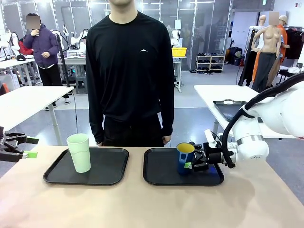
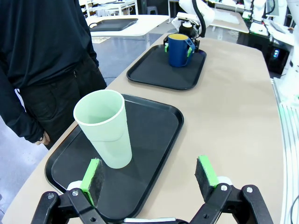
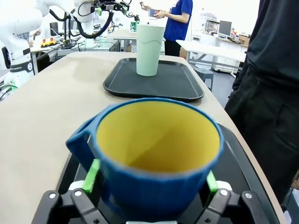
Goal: Sort and store the cups by type.
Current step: Pick up the Handle plastic cup and place it into the empty Flat Tray.
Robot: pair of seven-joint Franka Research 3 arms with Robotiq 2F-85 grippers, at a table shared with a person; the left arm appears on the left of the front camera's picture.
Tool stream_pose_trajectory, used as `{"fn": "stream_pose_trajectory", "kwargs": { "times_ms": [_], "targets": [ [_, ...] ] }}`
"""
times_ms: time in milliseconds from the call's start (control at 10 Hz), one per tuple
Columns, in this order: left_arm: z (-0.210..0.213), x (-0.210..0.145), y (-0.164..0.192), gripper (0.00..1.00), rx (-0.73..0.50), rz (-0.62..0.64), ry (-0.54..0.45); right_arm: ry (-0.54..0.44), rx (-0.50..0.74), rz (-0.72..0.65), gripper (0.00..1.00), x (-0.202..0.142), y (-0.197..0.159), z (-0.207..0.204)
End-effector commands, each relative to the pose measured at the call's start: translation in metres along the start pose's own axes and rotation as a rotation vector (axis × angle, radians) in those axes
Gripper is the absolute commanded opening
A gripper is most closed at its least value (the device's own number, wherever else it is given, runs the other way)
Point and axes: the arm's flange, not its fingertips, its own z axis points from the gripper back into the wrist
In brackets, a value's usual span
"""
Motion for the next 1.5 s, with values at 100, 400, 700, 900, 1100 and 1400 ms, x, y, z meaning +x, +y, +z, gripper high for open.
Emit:
{"fn": "stream_pose_trajectory", "kwargs": {
  "times_ms": [100,400,700,900,1100,1400],
  "targets": [
    [-0.001,0.001,0.001,1.00,0.007,-0.011,-0.008,0.037,0.025,-0.049,1.00,0.008,0.003,0.008],
    [-0.001,0.001,0.001,1.00,0.007,-0.011,-0.008,0.076,0.022,-0.060,1.00,0.010,0.011,0.028],
    [-0.001,0.001,0.001,1.00,0.007,-0.011,-0.008,0.143,0.027,-0.113,1.00,0.025,0.027,0.064],
    [-0.001,0.001,0.001,1.00,0.007,-0.011,-0.008,0.233,0.015,-0.150,1.00,0.040,0.039,0.084],
    [-0.001,0.001,0.001,1.00,0.007,-0.011,-0.008,0.322,-0.049,-0.194,1.00,0.049,0.047,0.097],
    [-0.001,0.001,0.001,1.00,0.007,-0.011,-0.008,0.430,-0.126,-0.234,1.00,0.059,0.060,0.102]
  ]
}}
